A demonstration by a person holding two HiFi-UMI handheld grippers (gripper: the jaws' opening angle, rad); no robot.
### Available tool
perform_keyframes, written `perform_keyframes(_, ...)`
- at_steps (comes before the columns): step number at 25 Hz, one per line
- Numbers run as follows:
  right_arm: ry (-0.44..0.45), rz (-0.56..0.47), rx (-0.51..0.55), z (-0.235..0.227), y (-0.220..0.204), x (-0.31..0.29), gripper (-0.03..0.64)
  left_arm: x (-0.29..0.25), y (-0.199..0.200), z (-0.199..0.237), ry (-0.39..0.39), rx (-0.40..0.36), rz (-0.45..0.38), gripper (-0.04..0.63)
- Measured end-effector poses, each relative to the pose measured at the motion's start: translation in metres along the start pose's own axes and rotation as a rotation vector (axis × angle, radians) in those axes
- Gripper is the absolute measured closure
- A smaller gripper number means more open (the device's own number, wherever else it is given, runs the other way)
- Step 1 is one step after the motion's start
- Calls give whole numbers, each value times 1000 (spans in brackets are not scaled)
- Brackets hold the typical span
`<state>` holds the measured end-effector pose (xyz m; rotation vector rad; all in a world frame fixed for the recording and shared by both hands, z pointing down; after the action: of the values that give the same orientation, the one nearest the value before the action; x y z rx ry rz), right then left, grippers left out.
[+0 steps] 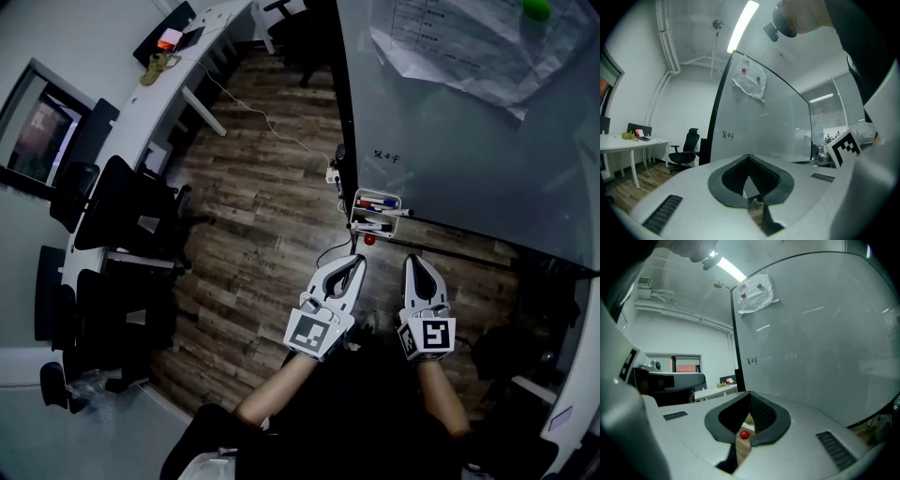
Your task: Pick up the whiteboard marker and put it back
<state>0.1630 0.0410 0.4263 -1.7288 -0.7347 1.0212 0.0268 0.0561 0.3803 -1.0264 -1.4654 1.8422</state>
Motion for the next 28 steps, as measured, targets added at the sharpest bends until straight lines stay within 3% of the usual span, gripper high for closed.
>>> perform_keyframes(16, -61, 52, -90, -18, -20, -47, 603, -45, -7, 26, -110, 9, 36, 588)
perform_keyframes(21, -61, 88, -105, -23, -27, -60, 534, -50, -12, 32, -114, 29, 47, 588)
perform_keyframes(28, -76, 111, -127, -35, -34, -75, 511, -56, -16, 35, -118, 49, 61, 588)
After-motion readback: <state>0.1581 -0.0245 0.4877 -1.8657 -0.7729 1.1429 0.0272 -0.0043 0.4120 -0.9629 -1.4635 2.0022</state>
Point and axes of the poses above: the fingertips, and each gripper's own axes: x backward along the fingers, z to its left, y out of its top, the point moved 4 cm from there along x, backward along the fingers, and after that the axes turned 10 degrees about z, right-handed, at the moved point
